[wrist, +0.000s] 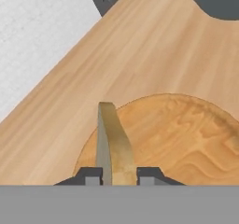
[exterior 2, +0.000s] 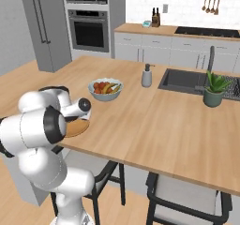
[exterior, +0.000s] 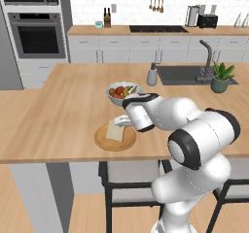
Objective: Start the toaster. Once the lever pops up, take the bread to the plate on the dining counter.
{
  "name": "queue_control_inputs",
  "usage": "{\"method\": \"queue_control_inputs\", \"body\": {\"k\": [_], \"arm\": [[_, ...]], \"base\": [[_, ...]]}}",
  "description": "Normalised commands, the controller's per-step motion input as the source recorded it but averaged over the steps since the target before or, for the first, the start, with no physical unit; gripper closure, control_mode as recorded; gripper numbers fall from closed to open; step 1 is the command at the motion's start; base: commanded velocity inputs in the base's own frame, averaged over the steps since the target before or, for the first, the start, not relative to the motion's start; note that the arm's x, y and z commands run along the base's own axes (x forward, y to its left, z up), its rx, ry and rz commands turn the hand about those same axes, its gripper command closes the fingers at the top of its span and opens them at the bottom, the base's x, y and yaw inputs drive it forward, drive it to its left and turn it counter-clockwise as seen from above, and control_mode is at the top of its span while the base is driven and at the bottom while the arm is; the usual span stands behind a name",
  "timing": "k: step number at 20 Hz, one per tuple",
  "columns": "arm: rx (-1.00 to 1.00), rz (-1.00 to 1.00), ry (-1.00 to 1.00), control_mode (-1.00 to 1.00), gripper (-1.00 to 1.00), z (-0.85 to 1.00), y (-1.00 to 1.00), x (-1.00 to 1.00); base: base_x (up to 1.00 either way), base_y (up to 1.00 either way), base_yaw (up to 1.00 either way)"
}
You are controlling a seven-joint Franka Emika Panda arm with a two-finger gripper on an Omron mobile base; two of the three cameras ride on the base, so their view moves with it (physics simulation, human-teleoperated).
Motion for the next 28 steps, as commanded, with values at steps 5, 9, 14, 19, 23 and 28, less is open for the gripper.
{"method": "queue_control_inputs", "body": {"k": [5,9,14,19,23,28], "arm": [[-0.03,0.0,-0.04,-1.0,-1.0,-0.15,0.09,0.0],[-0.09,0.0,0.0,-1.0,-1.0,0.0,0.03,0.01],[-0.15,0.0,0.0,-1.0,-1.0,-0.15,0.0,0.0],[-0.23,0.0,0.0,-1.0,-1.0,-0.03,-0.15,0.0],[-0.23,0.0,0.0,-1.0,-1.0,0.09,-0.22,0.0],[-0.17,0.0,0.0,-1.0,-1.0,0.7,-0.06,0.0]], "base": [[0.0,0.0,0.0],[0.0,0.0,0.0],[0.0,0.0,0.0],[0.0,0.0,0.0],[0.0,0.0,0.0],[0.0,0.0,0.0]]}}
